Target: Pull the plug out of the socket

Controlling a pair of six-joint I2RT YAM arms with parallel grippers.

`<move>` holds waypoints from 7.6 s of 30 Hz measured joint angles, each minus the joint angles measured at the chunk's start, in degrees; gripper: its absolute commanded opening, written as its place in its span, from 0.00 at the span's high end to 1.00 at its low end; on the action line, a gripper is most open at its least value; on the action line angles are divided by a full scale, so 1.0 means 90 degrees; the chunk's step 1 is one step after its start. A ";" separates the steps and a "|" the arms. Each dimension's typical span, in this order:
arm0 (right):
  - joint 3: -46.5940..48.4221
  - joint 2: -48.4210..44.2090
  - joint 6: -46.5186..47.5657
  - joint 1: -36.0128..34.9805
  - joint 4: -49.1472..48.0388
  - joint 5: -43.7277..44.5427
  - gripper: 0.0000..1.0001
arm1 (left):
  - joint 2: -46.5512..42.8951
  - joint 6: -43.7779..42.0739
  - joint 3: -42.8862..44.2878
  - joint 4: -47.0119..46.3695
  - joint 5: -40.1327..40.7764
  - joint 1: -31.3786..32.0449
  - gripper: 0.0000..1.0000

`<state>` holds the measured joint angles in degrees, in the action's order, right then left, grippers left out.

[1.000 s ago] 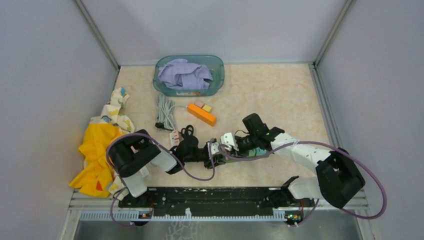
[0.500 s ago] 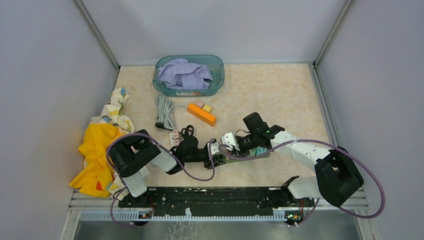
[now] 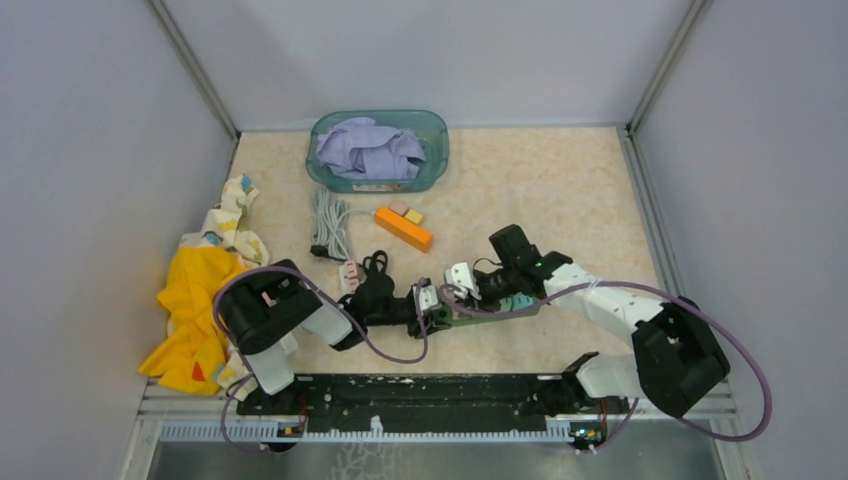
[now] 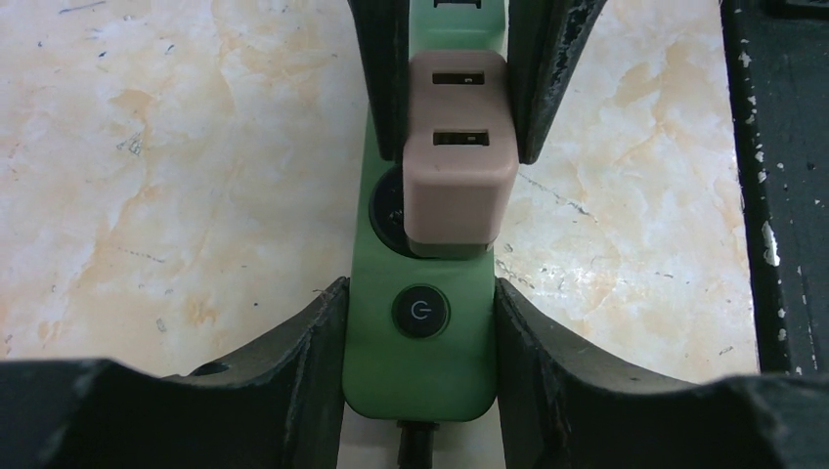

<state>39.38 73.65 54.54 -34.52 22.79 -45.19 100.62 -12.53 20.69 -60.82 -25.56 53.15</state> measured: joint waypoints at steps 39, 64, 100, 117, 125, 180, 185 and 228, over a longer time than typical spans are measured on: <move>-0.0044 -0.0160 -0.0629 0.0083 0.0017 0.0095 1.00 | 0.0197 0.0058 0.0262 0.0044 -0.0131 0.0032 1.00; -0.0138 -0.0561 0.0304 0.0204 0.0605 -0.0114 1.00 | 0.0282 0.0107 0.0498 0.0192 -0.0274 0.0058 1.00; -0.0335 -0.0675 -0.0733 0.0680 0.0083 -0.0311 1.00 | 0.0442 0.0153 0.0862 0.0447 -0.0379 0.0049 1.00; -0.0316 -0.0680 -0.0855 0.0296 0.0066 -0.0160 1.00 | 0.0440 0.0160 0.0765 0.0442 -0.0493 0.0049 1.00; -0.0313 -0.0814 0.0036 0.0576 0.0522 -0.0359 1.00 | 0.0442 0.0153 0.0867 0.0476 -0.0420 0.0058 1.00; 0.0350 -0.0952 -0.4709 0.3723 -0.2001 -0.1333 1.00 | -0.0367 0.0245 -0.0007 0.0554 0.0248 0.0036 0.08; 0.0474 -0.0532 -0.5268 0.3730 -0.2514 -0.0801 0.97 | -0.1256 0.0398 -0.0017 0.1076 0.0379 0.0036 0.03; 0.3995 0.4439 -0.6365 0.4537 -0.1367 0.0850 0.12 | -0.6781 0.3220 -0.0821 0.3903 0.0996 -0.0061 0.00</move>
<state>75.33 113.60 -2.74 6.31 10.48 -37.54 39.59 16.45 13.30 -25.69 -16.60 52.60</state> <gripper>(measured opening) 0.844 0.998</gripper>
